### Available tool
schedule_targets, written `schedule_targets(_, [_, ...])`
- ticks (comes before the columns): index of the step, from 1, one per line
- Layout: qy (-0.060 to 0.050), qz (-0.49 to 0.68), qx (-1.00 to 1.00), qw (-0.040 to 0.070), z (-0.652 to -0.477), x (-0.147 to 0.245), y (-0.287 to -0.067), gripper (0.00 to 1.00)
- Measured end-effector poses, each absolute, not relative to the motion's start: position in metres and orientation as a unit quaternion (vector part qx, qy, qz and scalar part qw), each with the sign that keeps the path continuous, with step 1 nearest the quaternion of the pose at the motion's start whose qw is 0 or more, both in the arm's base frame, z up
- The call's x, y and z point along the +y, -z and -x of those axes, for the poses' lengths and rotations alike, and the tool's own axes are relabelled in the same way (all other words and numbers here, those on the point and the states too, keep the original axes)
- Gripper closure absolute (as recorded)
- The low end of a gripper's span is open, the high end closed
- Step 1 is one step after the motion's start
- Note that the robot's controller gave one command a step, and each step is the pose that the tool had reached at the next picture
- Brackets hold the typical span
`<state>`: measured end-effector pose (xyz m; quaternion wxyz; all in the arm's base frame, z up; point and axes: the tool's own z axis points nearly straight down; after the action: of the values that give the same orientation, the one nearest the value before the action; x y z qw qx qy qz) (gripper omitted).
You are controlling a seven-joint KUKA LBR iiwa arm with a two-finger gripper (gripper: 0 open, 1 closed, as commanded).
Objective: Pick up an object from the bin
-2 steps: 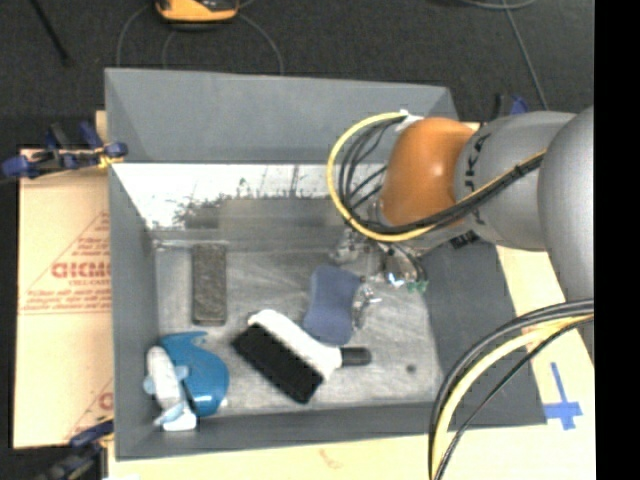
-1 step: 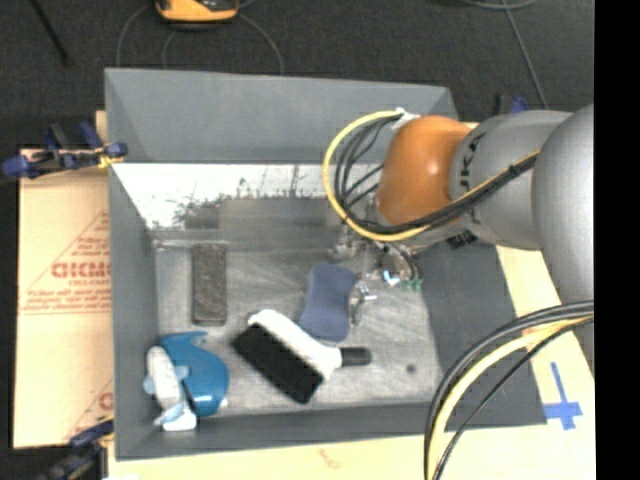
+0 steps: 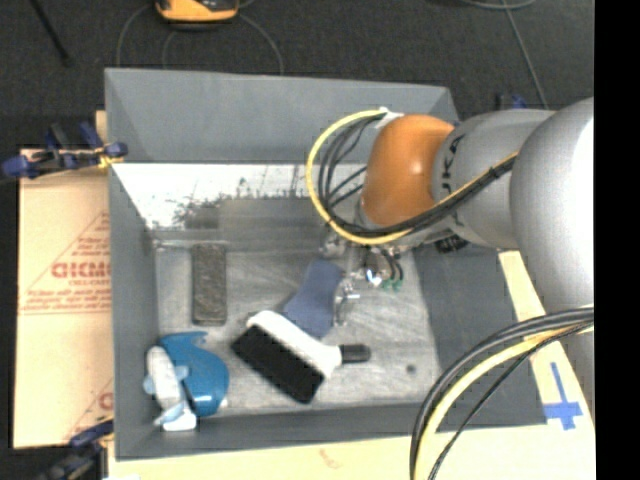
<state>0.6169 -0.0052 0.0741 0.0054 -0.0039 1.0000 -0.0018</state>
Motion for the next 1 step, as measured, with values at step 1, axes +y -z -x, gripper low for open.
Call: schedule_targets(1, [0.0, -0.01, 1.0, 0.007, -0.6187, 0.0086, -0.0743, 0.0])
